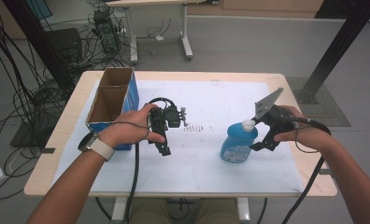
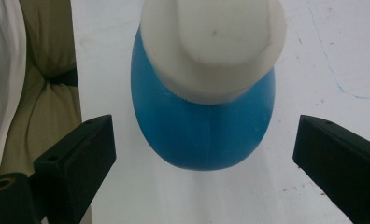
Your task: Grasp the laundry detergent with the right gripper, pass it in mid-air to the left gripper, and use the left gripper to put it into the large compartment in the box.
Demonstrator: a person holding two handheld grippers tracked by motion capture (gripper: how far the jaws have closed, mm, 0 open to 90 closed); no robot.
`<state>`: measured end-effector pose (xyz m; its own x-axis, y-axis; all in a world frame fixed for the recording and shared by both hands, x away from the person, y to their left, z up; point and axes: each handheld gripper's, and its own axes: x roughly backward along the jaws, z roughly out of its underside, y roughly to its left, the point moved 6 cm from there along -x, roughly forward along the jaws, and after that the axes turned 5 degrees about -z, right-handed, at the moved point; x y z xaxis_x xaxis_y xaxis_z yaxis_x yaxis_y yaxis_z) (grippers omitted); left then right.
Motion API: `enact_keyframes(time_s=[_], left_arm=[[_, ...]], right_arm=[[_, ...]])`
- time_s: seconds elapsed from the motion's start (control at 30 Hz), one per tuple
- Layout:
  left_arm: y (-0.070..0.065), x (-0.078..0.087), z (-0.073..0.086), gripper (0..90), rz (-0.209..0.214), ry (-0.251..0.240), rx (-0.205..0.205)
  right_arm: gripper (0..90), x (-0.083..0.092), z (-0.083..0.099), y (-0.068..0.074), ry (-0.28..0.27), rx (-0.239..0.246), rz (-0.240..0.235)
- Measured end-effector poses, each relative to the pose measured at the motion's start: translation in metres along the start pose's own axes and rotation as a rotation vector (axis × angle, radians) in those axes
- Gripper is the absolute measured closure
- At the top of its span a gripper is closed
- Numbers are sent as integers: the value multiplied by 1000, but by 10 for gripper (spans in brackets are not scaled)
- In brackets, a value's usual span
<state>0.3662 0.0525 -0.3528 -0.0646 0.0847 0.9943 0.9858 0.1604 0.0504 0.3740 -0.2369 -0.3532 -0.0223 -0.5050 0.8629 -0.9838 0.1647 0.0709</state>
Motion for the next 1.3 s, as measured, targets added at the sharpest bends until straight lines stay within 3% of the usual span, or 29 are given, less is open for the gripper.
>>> enact_keyframes(time_s=[0.43,0.63,1.3], left_arm=[[0,-4,0,97,5,0,4],[0,-5,-1,97,9,2,6],[-1,-7,-1,97,9,-2,13]], right_arm=[[61,-10,6,-1,-36,14,8],[62,-16,9,-3,-84,12,7],[63,-27,13,-3,-113,9,3]])
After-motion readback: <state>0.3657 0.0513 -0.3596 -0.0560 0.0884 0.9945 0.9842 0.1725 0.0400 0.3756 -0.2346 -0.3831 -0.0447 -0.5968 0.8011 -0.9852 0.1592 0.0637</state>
